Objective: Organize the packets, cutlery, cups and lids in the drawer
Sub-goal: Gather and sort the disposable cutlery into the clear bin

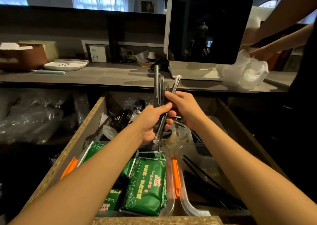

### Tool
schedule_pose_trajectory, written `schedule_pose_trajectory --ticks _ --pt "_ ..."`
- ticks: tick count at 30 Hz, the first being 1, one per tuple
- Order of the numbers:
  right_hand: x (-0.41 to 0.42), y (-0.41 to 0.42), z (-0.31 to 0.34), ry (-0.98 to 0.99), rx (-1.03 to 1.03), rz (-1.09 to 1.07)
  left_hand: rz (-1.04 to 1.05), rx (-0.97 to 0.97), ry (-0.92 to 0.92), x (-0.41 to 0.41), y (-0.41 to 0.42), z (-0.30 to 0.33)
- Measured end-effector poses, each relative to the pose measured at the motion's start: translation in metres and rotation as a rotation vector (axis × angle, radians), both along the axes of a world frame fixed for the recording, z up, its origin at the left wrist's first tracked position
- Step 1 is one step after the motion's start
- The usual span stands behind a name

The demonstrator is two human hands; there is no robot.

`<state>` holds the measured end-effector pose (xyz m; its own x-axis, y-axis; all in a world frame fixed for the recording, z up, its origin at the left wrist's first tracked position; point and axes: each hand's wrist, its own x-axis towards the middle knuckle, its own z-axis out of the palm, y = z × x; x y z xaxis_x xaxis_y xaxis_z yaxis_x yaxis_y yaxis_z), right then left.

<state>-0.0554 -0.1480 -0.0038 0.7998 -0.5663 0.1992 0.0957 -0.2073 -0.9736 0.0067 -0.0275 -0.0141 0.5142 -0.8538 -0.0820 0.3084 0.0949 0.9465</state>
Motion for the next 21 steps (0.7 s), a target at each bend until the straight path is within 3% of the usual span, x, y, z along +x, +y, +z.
schedule_pose_trajectory --ticks 6,13,17,21 --pt "-0.003 0.001 0.004 -0.120 0.169 -0.020 -0.041 0.007 0.000 -0.006 0.002 0.001" --pt "-0.004 0.000 0.004 -0.018 0.303 0.003 -0.055 0.029 0.025 -0.012 0.004 0.000" --pt "-0.004 -0.004 0.004 -0.061 0.312 0.059 -0.051 0.050 -0.021 -0.010 0.003 -0.001" --pt "-0.003 -0.011 0.002 -0.017 0.352 -0.044 0.009 0.024 0.022 -0.009 0.000 -0.005"
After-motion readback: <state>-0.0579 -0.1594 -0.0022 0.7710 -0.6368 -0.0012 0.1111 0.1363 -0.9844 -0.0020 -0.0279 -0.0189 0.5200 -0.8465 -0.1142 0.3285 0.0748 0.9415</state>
